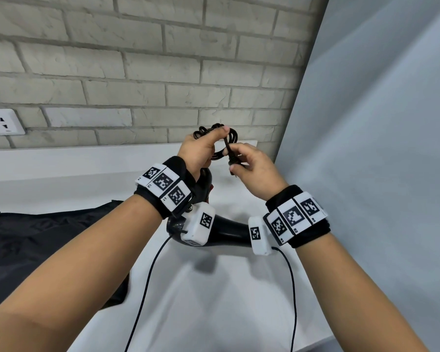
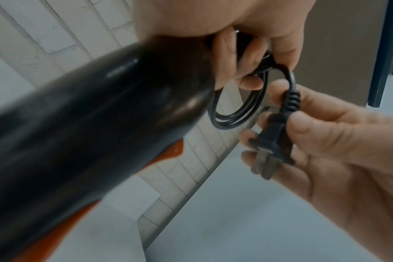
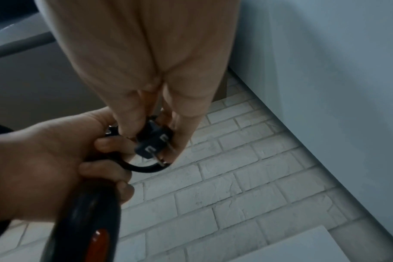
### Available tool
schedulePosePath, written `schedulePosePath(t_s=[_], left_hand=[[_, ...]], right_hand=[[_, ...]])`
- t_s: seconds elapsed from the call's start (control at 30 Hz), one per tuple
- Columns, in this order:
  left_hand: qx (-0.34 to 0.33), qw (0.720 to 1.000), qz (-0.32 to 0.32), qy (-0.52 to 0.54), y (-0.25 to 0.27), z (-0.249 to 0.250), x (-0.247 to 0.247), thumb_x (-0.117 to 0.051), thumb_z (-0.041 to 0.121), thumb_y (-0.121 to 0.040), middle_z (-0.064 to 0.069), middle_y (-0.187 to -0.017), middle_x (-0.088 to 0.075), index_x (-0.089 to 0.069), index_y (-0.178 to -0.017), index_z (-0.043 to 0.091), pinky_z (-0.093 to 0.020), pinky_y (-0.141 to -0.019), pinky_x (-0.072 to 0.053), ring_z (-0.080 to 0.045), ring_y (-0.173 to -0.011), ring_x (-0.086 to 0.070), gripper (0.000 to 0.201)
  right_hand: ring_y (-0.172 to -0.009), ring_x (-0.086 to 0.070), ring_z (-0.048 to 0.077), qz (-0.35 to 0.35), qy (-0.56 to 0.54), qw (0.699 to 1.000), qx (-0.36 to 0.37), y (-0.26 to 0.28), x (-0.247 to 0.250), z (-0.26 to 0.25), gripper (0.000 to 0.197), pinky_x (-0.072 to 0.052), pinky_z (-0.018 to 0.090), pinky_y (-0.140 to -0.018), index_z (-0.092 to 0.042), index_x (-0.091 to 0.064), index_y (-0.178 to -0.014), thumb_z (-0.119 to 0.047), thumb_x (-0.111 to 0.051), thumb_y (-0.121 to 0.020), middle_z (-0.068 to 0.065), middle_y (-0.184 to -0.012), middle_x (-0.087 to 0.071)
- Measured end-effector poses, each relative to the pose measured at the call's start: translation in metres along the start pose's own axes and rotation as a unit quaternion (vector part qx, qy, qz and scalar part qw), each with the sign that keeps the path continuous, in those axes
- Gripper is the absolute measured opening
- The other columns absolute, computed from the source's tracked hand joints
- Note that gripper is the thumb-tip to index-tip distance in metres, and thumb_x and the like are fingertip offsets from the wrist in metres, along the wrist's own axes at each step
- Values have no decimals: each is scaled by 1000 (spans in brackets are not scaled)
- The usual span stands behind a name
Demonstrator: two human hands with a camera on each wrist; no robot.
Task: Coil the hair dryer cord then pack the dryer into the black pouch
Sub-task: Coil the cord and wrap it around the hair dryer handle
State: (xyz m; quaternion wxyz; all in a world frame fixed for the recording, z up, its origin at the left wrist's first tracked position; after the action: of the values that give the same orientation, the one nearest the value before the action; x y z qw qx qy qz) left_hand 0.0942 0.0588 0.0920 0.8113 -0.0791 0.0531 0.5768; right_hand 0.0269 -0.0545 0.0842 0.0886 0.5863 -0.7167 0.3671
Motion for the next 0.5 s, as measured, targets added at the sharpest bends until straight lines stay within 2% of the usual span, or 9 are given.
schedulePosePath(t_s=[0.1, 0.2, 0.3, 0.37, 0.5], left_hand=[[1, 1000, 2, 1, 2, -1, 0, -64, 34, -81, 6, -42, -24, -61, -72, 16, -17, -37, -14, -10, -40, -16, 20], [4, 1000, -8, 6, 6, 1, -3, -62, 34, -83, 5, -42, -22, -64, -72, 16, -16, -36, -14, -9, -38, -17, 21], [-3, 1000, -16, 12, 9, 3, -4, -59, 32, -85, 8, -40, -23, -65, -75, 15, -15, -35, -17, -7, -34, -19, 21], [-10, 1000, -17, 14, 11, 3, -3, -60, 34, -84, 8, -41, -23, -67, -75, 17, -16, -35, -18, -6, -35, -21, 21], [-20, 999, -9, 26, 10, 3, -3, -60, 44, -69, 7, -41, -27, -68, -79, 17, -16, -36, -20, -6, -36, -25, 30]], right_hand=[[-81, -50, 6, 49, -11, 999, 9, -2, 0, -2, 36, -41, 14, -77, -18, -67, -99, 5, -64, -72, -12, -86, -58], [-71, -52, 3, 118, -72, 990, 21, -2, -5, -4, 39, -44, 15, -73, -17, -68, -95, 11, -66, -67, -15, -78, -56], [-75, -57, -8, 159, -89, 982, 56, 1, -10, -6, 38, -47, 8, -75, -7, -68, -98, 12, -66, -67, -16, -80, -58], [-77, -58, -9, 169, -82, 979, 76, 2, -10, -8, 35, -47, 8, -76, -5, -69, -98, 10, -67, -67, -16, -81, -58], [-71, -56, -9, 165, -64, 981, 83, 1, -11, -14, 34, -45, 5, -71, -5, -69, -98, 9, -67, -67, -18, -79, -55]])
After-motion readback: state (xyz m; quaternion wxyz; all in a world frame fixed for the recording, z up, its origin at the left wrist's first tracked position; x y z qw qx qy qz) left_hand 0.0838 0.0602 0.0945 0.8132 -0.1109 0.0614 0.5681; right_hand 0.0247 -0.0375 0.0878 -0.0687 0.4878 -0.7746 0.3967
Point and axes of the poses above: each hand's wrist, its own y-axis away from the middle knuckle, its own x-axis out of the back of the hand, z = x × y, the point moved 2 cm from there along -y, towards the middle knuckle
